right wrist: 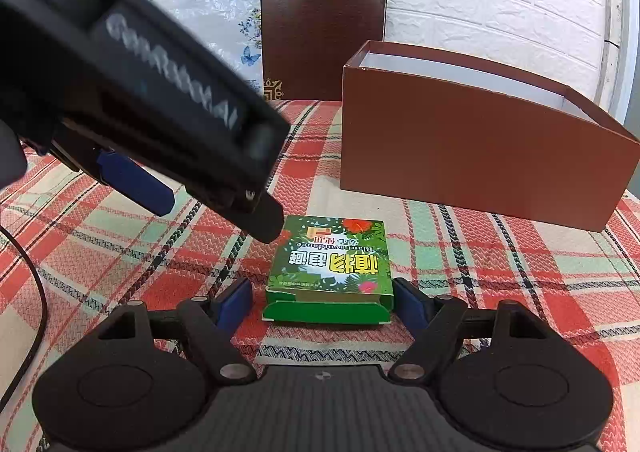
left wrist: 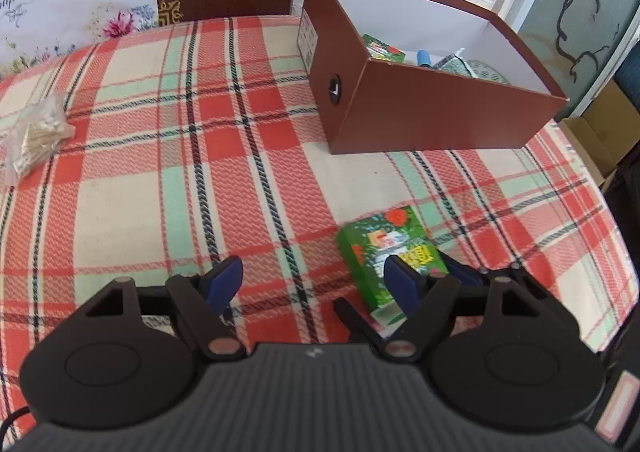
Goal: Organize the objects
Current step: 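Grasp the green snack packet with the left gripper, then carry the snack packet into the brown box and open the left gripper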
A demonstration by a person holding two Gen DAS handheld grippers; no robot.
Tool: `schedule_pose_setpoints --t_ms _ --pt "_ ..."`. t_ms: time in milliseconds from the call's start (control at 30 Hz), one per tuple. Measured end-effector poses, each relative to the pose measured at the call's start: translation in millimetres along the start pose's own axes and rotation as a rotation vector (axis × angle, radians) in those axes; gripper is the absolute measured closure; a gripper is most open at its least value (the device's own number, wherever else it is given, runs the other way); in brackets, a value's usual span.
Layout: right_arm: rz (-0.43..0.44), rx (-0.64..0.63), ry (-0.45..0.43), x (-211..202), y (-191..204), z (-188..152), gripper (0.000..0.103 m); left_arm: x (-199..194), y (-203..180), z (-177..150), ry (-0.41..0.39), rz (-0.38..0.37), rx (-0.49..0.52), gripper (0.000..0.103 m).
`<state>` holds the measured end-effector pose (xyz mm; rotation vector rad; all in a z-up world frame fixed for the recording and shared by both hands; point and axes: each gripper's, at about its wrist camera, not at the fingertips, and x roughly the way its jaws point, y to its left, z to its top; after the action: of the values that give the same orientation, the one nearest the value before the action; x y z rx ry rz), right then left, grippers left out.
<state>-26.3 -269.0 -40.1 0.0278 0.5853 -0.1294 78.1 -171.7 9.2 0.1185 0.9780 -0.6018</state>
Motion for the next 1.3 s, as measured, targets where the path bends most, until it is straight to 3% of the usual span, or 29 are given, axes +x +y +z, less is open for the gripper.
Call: schedule_pose_setpoints --t_ms 267,567,967,1133,1233,1300 --pt "-0.023 0.036 -0.015 -13 3 -7 0.028 15 -7 -4 0.06 -0.083 -0.015 0.024" --pt "-0.026 0.064 -0.012 -21 -2 -14 0.025 31 -8 -6 0.097 -0.095 -0.023 0.024" --pt "-0.029 0.06 -0.019 -13 -4 -12 0.024 38 -1 -5 0.092 -0.145 -0.101 0.024" --pt "-0.035 0.057 -0.024 -11 -3 -11 0.031 38 3 -3 0.089 -0.181 -0.146 0.024" --pt "-0.038 0.044 -0.027 -9 -2 -11 0.04 41 2 -3 0.086 -0.173 -0.143 0.026" --pt "-0.033 0.037 -0.028 -8 -1 -10 0.043 42 0 -2 0.077 -0.176 -0.127 0.042"
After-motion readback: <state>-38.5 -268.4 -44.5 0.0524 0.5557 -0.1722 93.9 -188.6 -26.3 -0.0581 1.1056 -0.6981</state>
